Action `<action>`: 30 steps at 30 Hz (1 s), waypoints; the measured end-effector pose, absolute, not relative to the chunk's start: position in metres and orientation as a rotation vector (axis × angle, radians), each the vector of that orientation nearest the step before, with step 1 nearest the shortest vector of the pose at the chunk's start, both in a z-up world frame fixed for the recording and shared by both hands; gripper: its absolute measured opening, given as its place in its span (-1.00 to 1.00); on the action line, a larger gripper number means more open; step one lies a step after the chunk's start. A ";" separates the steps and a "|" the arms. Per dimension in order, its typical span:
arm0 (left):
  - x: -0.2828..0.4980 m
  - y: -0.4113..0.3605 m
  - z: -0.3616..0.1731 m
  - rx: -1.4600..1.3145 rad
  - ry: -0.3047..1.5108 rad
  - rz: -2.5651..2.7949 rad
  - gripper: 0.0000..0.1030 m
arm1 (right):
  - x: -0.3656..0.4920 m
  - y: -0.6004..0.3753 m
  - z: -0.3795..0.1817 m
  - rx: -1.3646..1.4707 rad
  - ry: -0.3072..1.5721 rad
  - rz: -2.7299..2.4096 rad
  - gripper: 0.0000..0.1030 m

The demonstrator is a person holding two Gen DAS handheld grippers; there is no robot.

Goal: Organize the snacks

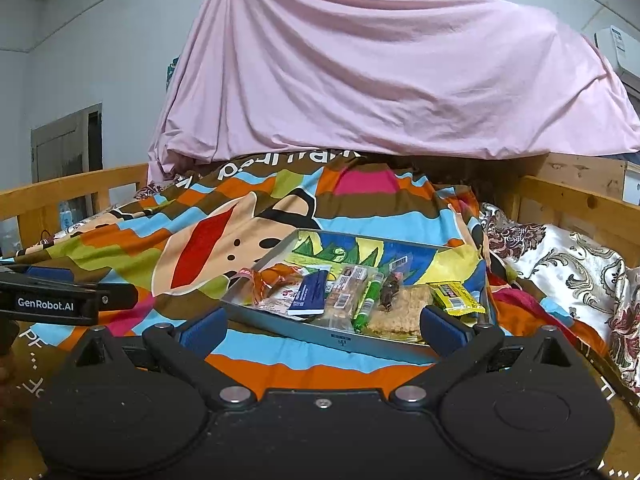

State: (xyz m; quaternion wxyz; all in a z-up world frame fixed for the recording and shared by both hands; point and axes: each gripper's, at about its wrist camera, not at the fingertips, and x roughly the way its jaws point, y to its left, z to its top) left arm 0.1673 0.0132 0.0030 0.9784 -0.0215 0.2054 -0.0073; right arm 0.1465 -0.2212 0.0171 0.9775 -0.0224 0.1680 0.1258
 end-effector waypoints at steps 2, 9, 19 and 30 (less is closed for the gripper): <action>0.168 0.013 0.003 -0.041 0.413 -0.014 0.99 | 0.147 -0.221 0.016 -0.047 0.340 0.255 0.98; 0.168 0.013 0.001 -0.034 0.411 -0.021 0.99 | 0.146 -0.216 0.013 -0.048 0.344 0.260 0.98; 0.167 0.012 0.000 -0.028 0.416 -0.024 0.99 | 0.147 -0.217 0.013 -0.047 0.345 0.259 0.98; 0.168 0.011 -0.001 -0.025 0.418 -0.027 0.99 | 0.146 -0.216 0.011 -0.046 0.348 0.261 0.98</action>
